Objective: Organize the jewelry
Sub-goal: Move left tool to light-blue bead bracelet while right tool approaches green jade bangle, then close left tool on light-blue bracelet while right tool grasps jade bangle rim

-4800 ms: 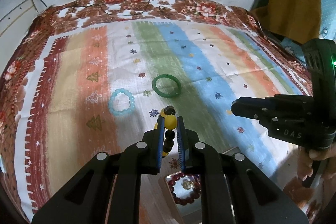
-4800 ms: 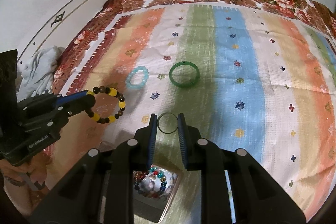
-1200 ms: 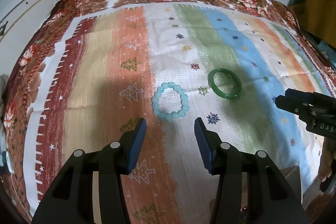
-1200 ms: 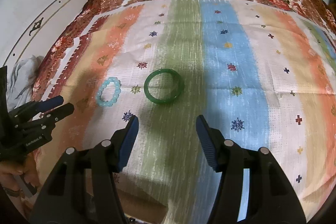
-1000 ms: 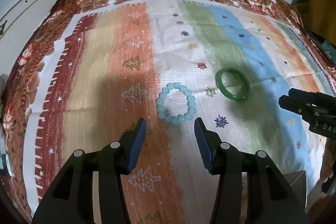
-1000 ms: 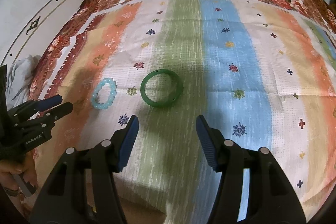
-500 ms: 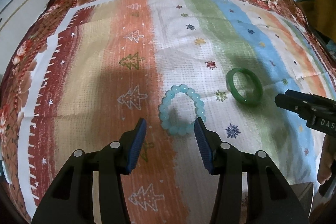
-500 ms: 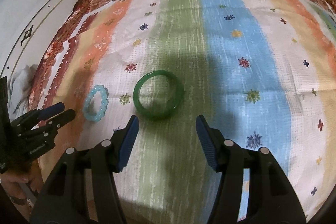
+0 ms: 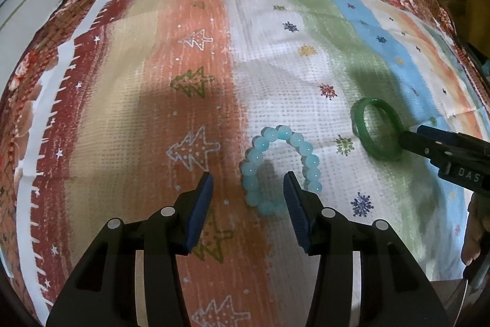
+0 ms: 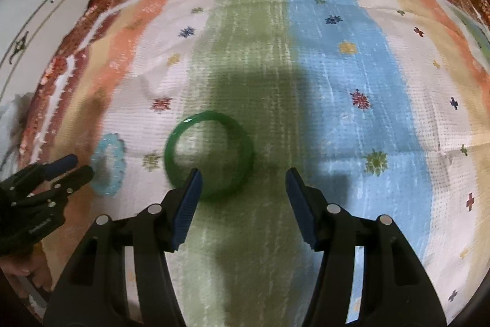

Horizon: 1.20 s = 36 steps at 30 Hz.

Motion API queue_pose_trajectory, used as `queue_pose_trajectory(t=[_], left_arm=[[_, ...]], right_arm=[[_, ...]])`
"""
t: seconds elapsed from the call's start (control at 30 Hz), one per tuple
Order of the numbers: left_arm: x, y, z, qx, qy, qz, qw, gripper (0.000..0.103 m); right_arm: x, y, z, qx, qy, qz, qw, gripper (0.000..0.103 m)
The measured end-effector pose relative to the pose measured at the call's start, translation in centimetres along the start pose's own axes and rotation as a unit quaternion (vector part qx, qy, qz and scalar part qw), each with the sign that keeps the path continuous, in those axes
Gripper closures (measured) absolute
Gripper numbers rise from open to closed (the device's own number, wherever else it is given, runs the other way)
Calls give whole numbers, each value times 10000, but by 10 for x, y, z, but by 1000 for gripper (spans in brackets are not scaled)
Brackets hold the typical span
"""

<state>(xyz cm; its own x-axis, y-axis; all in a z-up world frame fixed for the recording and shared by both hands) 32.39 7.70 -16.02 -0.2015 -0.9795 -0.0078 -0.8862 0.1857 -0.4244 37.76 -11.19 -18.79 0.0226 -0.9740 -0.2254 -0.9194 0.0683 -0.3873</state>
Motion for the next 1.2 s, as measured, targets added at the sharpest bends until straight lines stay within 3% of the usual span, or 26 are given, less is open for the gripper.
queue_pose_trajectory(t=[0.43,0.53,0.6,0.67,0.7,1.2], left_arm=[[2,4,17,-128,-84,186,9997,58],[2,5,19,-122,-238,308,9992,76],[0,5,19,-136,-269,305,9991,92],[-2,6,18,-128,-232,274,9993,92],[-3,6,17,-125,-216,258,9994,92],[12,5,-17,168,57,153,9997,92]], right_arm=[[-2,-2,18,-169,238,-197,9994,40],[-1,0,19,-126,406,-337,9985,49],[2,-1,19,-112,471,-353,9982,69],[6,-2,17,-123,489,-343,9981,88],[7,-2,17,-135,480,-344,9982,91],[-4,-1,-26,233,418,-550,9973,94]])
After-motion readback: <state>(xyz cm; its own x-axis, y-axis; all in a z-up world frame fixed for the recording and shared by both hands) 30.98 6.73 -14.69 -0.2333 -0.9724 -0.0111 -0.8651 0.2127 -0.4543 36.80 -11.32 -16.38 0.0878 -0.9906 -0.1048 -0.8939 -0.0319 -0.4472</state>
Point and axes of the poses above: each gripper's, at about its wrist camera, not at the fingertips, and z roughly the way its jaws point, x to its right, y to its underside, the point moved 5 cm from there along z, roughly the way its jaws point, and after that the axes turned 10 degrees about z, right-handed, at the moved point
